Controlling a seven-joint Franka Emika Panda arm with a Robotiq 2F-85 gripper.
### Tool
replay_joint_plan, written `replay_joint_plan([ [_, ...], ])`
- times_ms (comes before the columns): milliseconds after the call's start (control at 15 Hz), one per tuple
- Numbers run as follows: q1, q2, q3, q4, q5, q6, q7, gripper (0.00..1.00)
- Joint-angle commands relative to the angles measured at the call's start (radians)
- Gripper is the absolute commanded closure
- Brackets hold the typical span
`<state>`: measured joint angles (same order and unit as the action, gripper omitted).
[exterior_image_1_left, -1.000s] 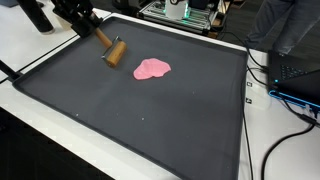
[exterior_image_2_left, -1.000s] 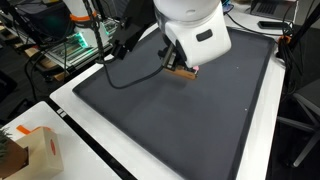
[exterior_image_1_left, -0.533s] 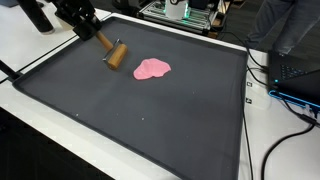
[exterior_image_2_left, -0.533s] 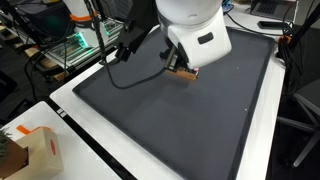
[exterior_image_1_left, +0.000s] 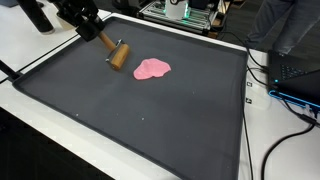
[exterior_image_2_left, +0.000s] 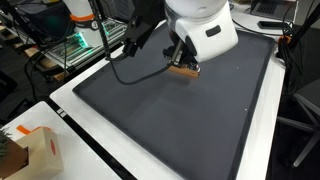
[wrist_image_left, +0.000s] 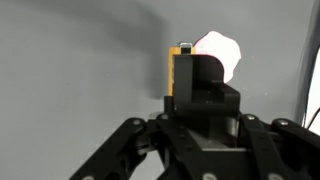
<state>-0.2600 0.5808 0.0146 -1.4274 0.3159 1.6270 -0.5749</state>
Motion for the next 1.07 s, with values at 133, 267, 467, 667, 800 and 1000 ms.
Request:
replay_joint_plan([
  [133, 0.02, -0.074, 0.004, -0.059, -0.023, 0.024, -0.014, 0.77],
  [267, 0.031, -0.095, 0.006, -0.064, -0.033, 0.021, -0.017, 0.77],
  [467, 0.048, -0.135, 0.008, -0.075, -0.053, 0.009, -0.021, 0.77],
  [667, 0.071, -0.176, 0.011, -0.078, -0.08, -0.005, -0.023, 0.77],
  [800, 0.092, -0.211, 0.017, -0.084, -0.111, -0.012, -0.036, 0.77],
  [1000, 0.13, -0.268, 0.025, -0.106, -0.167, -0.014, -0.049, 0.77],
])
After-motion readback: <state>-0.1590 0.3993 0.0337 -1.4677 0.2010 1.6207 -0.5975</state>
